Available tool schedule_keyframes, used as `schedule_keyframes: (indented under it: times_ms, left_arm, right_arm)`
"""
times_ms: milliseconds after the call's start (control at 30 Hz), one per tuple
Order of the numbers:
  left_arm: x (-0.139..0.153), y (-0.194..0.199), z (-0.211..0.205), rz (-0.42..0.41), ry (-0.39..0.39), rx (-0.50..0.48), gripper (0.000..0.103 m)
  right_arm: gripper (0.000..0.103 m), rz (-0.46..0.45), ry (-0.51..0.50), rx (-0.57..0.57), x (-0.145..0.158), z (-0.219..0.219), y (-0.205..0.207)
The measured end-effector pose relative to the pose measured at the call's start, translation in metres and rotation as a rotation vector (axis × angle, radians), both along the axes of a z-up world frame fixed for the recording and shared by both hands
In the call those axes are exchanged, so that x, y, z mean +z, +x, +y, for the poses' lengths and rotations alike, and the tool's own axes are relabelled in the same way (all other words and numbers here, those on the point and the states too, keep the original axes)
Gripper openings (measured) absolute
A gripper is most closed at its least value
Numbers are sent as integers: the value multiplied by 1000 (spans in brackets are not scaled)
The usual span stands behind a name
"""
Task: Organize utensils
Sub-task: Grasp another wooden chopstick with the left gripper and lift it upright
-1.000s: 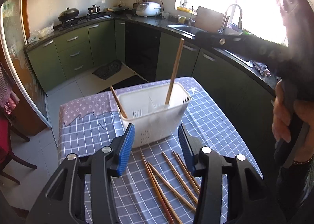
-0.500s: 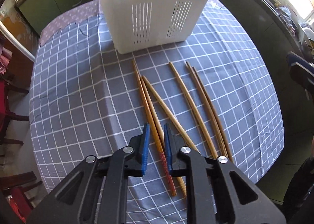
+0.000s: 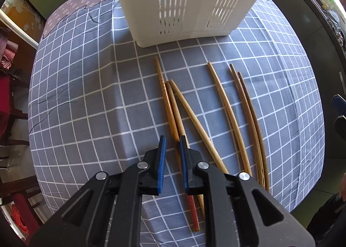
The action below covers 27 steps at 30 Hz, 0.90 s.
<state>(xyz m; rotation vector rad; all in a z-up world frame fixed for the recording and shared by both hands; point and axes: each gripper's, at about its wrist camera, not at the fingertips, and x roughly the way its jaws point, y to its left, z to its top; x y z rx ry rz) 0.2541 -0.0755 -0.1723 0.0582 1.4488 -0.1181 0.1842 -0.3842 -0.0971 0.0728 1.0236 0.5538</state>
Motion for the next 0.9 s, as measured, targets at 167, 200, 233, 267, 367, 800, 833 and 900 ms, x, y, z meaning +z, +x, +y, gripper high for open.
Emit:
schedule_keyframes:
  times_ms: [167, 200, 233, 267, 367, 800, 833, 900]
  left_arm:
    - [-9, 9, 3, 32, 3, 6, 12]
    - [-10, 11, 3, 37, 4, 9, 12]
    - [-11, 12, 3, 42, 6, 11, 12]
    - [-11, 15, 2, 47, 9, 11, 12]
    - [-12, 23, -1, 62, 22, 11, 12]
    - [-7, 18, -29, 16, 66, -63, 7]
    - [-4, 14, -27, 7, 59, -68, 7]
    - [4, 6, -25, -13, 54, -73, 7]
  right_arm:
    - [44, 9, -4, 3, -4, 0, 1]
    - [45, 11, -6, 3, -4, 0, 2]
    - [47, 13, -10, 2, -5, 1, 2]
    - [47, 15, -15, 3, -5, 2, 2]
    - [47, 16, -27, 14, -5, 5, 1]
    - [52, 32, -59, 16, -10, 0, -6]
    - [52, 36, -61, 14, -11, -1, -6]
    - [52, 51, -67, 18, -13, 0, -4]
